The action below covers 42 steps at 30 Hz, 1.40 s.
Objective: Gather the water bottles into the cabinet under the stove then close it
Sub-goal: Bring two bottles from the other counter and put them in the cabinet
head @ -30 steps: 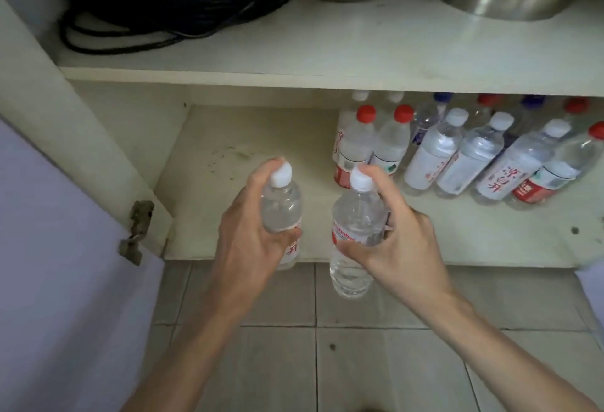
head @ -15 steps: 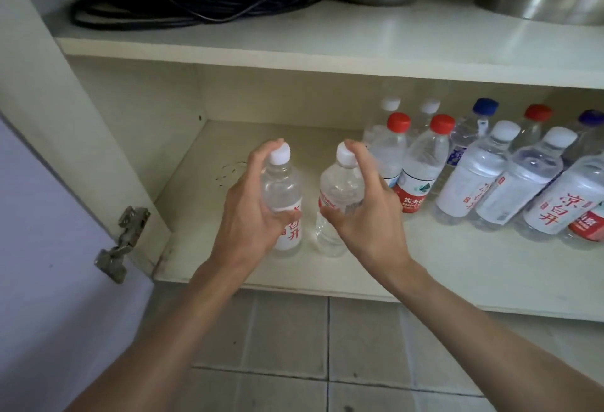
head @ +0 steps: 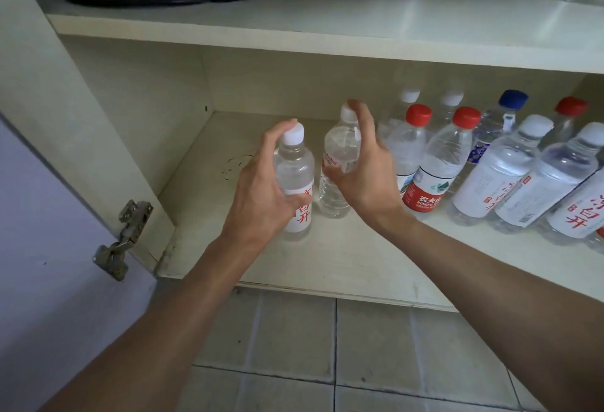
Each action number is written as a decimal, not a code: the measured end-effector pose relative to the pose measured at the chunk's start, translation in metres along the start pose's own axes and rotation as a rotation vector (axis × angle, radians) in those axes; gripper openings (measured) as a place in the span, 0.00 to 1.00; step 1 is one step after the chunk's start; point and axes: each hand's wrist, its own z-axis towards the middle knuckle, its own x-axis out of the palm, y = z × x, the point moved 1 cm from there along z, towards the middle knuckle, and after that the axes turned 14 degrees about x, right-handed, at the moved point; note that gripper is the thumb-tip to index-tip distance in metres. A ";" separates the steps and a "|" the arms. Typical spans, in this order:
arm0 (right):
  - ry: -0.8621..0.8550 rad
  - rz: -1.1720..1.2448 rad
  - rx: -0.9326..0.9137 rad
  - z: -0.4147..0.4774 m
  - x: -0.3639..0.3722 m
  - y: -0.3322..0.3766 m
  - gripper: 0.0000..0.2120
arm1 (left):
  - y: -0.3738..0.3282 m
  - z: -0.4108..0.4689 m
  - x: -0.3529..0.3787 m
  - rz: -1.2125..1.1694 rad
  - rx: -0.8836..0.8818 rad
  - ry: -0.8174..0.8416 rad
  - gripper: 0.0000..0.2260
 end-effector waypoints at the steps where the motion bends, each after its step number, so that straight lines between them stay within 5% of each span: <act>1: -0.008 -0.006 0.008 0.005 0.002 0.000 0.52 | 0.001 0.002 0.000 -0.001 0.001 -0.001 0.49; 35: -0.043 -0.118 0.084 0.057 0.026 0.010 0.58 | 0.020 0.022 0.005 -0.040 0.038 -0.027 0.49; 42: -0.050 -0.330 0.030 0.038 0.019 0.020 0.59 | 0.024 0.021 0.007 -0.026 0.067 -0.020 0.48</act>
